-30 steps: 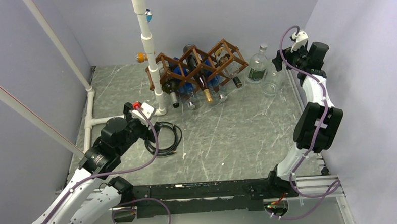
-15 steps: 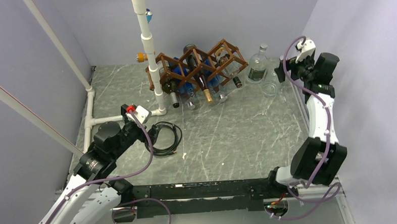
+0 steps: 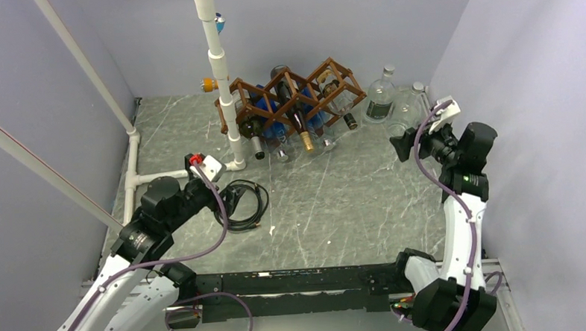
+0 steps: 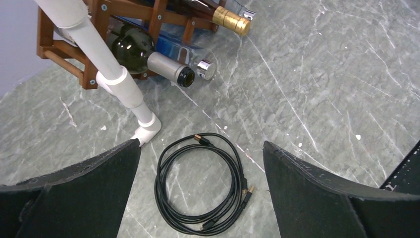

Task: Take the wine bottle off the wine rack
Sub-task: Pick up the wine bottle from the wine rack.

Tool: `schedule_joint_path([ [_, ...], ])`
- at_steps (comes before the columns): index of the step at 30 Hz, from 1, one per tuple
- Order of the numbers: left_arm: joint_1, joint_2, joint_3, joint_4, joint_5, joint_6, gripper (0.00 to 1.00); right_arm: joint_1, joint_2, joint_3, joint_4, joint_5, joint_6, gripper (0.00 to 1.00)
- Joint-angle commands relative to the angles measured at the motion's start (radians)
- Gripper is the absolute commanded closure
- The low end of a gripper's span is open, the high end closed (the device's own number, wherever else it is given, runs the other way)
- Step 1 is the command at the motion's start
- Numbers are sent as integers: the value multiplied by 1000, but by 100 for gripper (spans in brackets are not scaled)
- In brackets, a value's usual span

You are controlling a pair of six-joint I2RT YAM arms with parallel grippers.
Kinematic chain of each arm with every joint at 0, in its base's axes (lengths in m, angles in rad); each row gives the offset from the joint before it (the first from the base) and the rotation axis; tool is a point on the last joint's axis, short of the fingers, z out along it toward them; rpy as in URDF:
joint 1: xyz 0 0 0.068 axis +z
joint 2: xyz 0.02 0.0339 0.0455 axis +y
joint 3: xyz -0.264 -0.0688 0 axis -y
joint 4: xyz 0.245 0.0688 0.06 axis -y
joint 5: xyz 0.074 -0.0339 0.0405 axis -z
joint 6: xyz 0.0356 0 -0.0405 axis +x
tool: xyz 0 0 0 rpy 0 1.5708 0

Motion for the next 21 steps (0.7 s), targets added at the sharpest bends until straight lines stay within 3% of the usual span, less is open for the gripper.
schedule_joint_path([
  [1, 6, 23, 1, 53, 59, -34, 0, -15, -69, -69, 58, -123, 106, 0],
  [11, 6, 131, 38, 21, 136, -203, 0, -60, -151, -184, 155, -280, 151, 0],
  [21, 6, 195, -4, 142, 131, -428, 1, -62, -95, -107, -26, -315, 85, 0],
])
